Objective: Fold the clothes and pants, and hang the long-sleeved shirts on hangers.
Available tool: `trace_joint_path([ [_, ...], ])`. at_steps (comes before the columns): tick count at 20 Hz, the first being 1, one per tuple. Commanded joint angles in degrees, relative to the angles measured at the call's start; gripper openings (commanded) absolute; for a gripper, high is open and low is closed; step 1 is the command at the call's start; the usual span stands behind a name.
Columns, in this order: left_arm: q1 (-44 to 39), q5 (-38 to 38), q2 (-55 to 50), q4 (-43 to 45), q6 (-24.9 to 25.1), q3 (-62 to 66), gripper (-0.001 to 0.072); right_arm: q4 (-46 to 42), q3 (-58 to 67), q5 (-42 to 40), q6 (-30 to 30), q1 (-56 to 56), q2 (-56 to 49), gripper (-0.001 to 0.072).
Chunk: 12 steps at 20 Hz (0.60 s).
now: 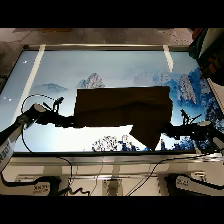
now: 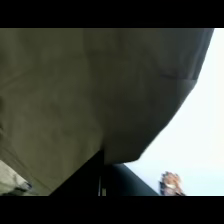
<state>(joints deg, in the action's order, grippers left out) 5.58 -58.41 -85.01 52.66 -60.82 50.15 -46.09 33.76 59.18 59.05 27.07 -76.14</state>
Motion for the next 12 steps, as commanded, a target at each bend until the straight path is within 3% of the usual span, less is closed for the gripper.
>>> trace_joint_path([
  [1, 0.4, -5.0, 2.1, -0.6, 0.2, 2.6, 0.0013, 1.6, 0.5, 3.9, -1.2, 0.0, 5.5, 0.0012],
  [4, 2.3, -7.0, 8.8, -0.4, -0.7, 3.2, 0.0013, 1.7, 0.5, 8.7, -0.4, 0.0, 14.7, 0.0012],
  [12, 2.7, -5.6, 33.0, 0.0, -4.7, -1.8, 0.0013, 1.3, 0.5, 11.6, 15.5, 0.0, 44.0, 0.0012],
])
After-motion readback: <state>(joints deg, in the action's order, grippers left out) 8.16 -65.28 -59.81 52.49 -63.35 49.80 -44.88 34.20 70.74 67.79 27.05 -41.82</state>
